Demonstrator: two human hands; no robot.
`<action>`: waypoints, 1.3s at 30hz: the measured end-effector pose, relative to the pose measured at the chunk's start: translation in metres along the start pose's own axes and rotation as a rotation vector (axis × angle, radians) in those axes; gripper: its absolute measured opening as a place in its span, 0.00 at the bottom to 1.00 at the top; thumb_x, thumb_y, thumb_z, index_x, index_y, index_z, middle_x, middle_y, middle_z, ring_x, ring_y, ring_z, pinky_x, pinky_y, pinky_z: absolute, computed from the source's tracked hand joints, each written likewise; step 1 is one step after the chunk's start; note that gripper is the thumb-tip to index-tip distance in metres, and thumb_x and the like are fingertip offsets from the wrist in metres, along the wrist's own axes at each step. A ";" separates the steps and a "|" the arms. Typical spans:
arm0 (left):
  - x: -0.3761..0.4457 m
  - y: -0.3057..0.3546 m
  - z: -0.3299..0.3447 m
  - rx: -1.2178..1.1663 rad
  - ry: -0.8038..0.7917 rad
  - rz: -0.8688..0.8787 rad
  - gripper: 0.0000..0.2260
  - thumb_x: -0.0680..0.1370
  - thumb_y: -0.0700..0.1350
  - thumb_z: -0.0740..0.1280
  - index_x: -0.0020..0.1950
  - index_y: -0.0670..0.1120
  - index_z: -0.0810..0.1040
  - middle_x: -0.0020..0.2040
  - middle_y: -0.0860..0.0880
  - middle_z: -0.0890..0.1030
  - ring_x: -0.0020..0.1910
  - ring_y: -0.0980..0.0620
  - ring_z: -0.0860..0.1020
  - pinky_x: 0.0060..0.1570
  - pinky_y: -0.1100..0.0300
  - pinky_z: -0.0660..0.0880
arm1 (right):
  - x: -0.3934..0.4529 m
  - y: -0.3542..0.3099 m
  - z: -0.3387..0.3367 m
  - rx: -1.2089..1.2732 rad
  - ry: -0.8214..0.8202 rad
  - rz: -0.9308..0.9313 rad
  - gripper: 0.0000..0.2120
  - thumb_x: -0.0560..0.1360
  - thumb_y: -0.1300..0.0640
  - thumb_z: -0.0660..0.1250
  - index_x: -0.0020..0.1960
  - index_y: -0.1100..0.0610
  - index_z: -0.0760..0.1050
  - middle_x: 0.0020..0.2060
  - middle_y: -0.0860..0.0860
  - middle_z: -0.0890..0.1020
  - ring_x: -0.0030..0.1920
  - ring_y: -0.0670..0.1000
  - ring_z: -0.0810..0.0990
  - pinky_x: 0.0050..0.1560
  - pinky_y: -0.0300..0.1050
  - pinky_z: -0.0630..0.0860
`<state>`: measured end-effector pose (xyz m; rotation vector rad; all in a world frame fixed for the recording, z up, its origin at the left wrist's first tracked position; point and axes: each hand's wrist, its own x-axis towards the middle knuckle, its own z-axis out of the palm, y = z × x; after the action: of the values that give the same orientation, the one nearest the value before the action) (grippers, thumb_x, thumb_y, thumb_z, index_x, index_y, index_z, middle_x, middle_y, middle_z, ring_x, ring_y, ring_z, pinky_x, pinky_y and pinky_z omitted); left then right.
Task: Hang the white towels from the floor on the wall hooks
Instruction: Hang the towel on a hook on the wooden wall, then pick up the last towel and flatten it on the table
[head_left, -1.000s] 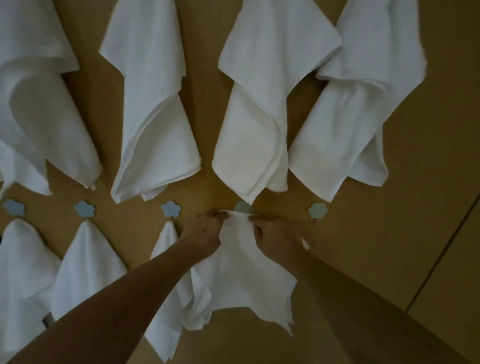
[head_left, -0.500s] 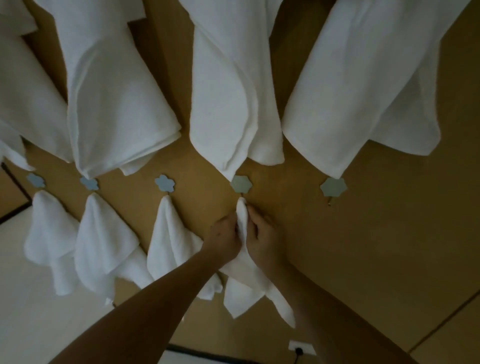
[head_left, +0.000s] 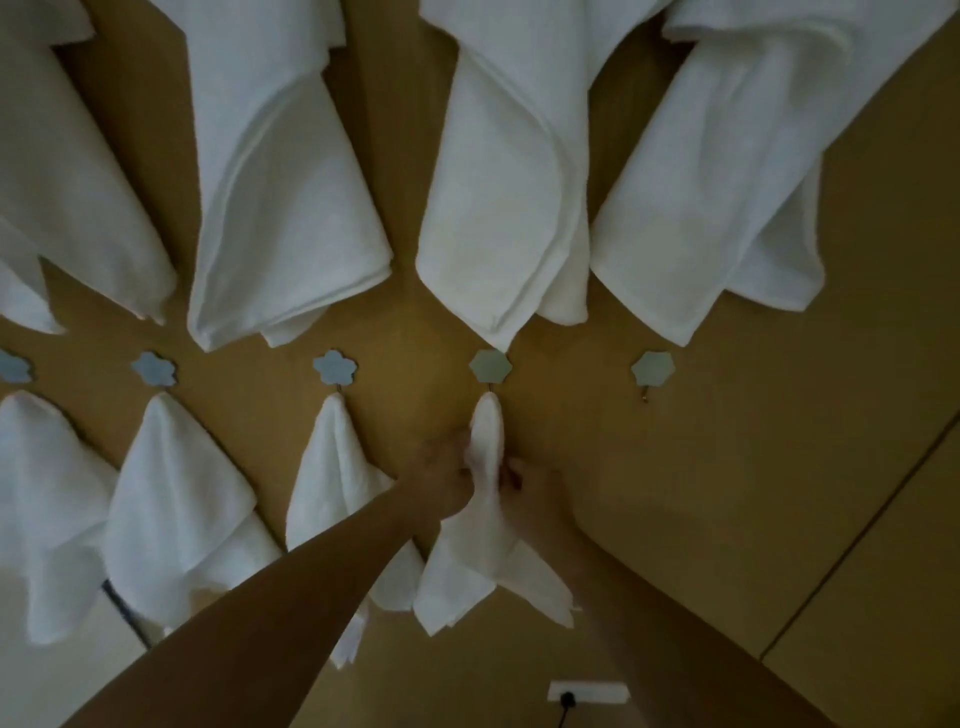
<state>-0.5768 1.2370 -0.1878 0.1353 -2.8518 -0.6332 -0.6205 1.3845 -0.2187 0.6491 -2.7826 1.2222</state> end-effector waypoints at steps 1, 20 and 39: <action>0.001 -0.004 -0.004 -0.006 -0.012 0.019 0.10 0.81 0.40 0.58 0.60 0.40 0.73 0.48 0.44 0.79 0.45 0.47 0.77 0.40 0.66 0.65 | -0.003 -0.005 0.000 0.004 0.002 0.032 0.16 0.80 0.57 0.61 0.33 0.53 0.71 0.27 0.47 0.73 0.28 0.45 0.68 0.30 0.34 0.62; -0.123 0.060 -0.032 -0.200 -0.210 0.686 0.19 0.79 0.46 0.64 0.71 0.47 0.70 0.67 0.46 0.73 0.63 0.47 0.73 0.60 0.54 0.73 | -0.258 -0.055 -0.063 -0.305 0.352 0.566 0.25 0.76 0.43 0.66 0.71 0.48 0.71 0.58 0.47 0.80 0.45 0.43 0.75 0.45 0.34 0.71; -0.742 0.361 0.056 -0.153 -0.877 1.582 0.22 0.79 0.52 0.65 0.72 0.52 0.68 0.68 0.48 0.70 0.64 0.48 0.71 0.63 0.57 0.69 | -1.005 -0.155 -0.071 -0.187 1.048 1.497 0.26 0.74 0.48 0.71 0.70 0.51 0.72 0.60 0.51 0.80 0.56 0.51 0.80 0.58 0.45 0.77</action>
<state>0.1168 1.6871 -0.2248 -2.5331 -2.2847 -0.4886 0.3464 1.7039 -0.2575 -1.7891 -1.9875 0.7696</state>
